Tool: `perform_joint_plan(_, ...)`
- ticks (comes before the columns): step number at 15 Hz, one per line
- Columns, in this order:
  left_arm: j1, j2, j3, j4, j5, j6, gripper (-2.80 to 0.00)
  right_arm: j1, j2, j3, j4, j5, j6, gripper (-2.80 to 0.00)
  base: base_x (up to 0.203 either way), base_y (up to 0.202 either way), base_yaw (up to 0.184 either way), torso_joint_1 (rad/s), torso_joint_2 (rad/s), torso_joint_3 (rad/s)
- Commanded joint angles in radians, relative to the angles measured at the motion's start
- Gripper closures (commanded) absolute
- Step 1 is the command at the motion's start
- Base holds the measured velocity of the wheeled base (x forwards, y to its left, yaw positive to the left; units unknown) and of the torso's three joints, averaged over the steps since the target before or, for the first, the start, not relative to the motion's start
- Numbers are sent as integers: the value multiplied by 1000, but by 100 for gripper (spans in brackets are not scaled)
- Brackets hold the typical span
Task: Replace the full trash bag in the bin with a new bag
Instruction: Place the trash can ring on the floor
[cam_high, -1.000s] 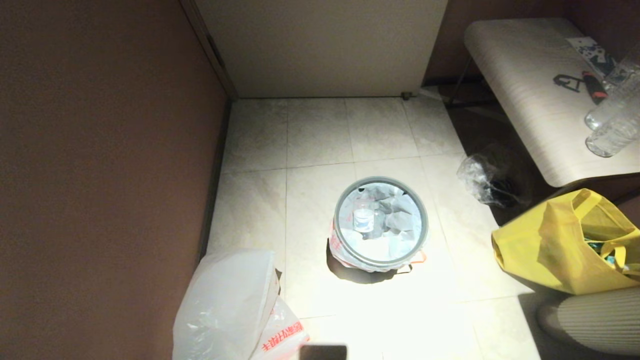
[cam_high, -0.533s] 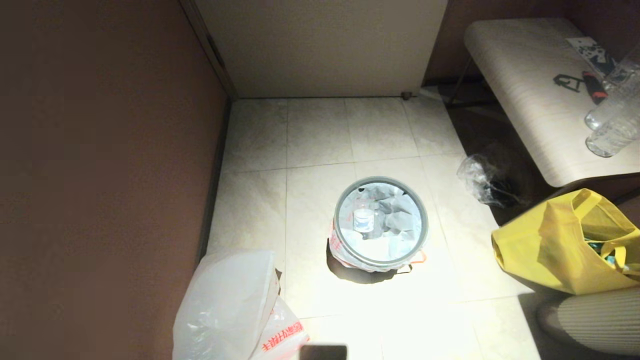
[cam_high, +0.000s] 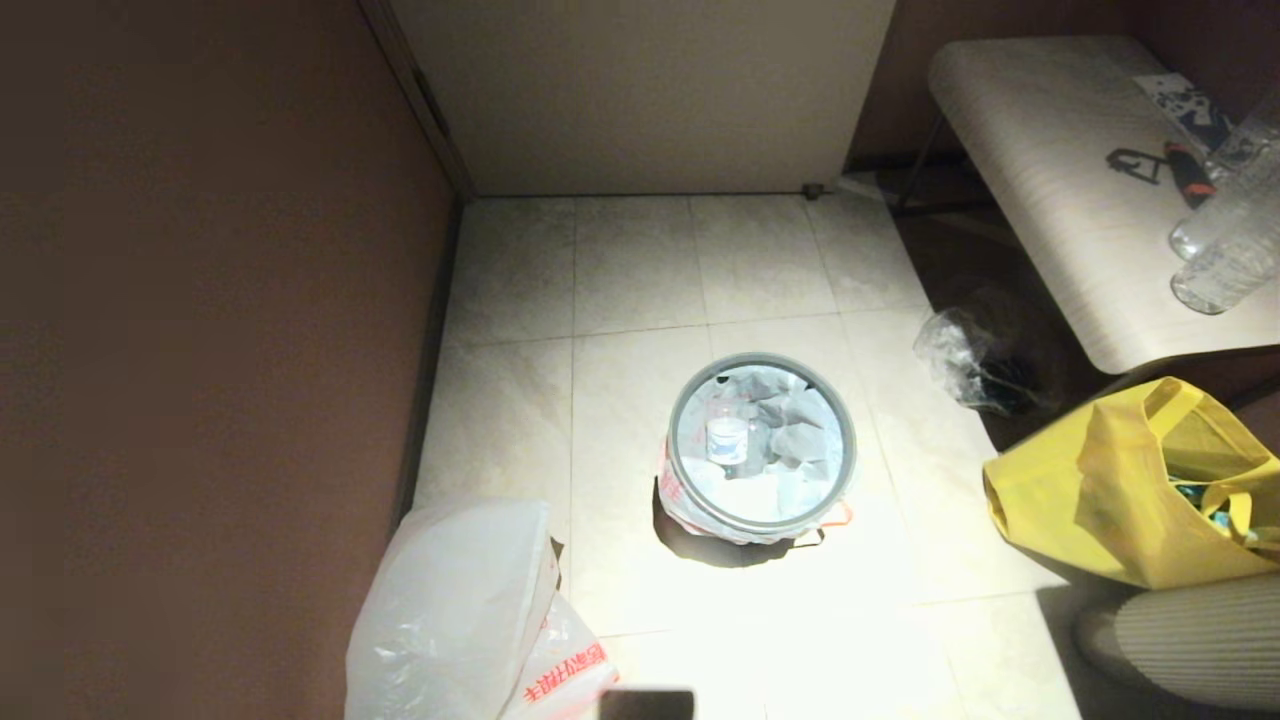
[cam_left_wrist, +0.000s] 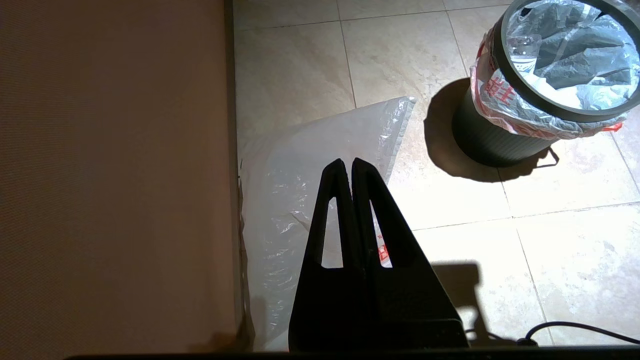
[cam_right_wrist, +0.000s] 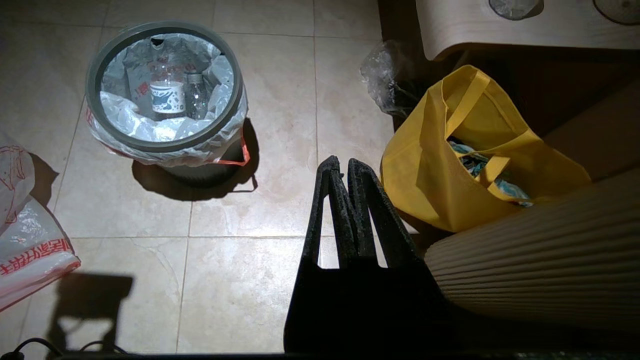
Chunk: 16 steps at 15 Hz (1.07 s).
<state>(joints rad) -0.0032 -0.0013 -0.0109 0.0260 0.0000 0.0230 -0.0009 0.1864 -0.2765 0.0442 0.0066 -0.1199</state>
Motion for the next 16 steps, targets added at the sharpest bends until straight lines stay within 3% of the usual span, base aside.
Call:
perform_joint_plan(1,0,1,0,0,1,0,0,-2,169,-61,-1,-2,-7,0,0,0,0,0,0,0)
perform_joint_plan(6,0,0,0,0,0,0,0,3,681,-351,-10,-21,-9,0,0,0,0,0,0,0)
perform_joint_plan(10,0,0,0,0,0,0,0,79,1045,-558,-12,-102,-5,0,0,0,0,0,0,0)
perform_joint_plan(16,0,0,0,0,0,0,0,219,1589,-914,-34,-202,135,0,0,0,0,0,0,0)
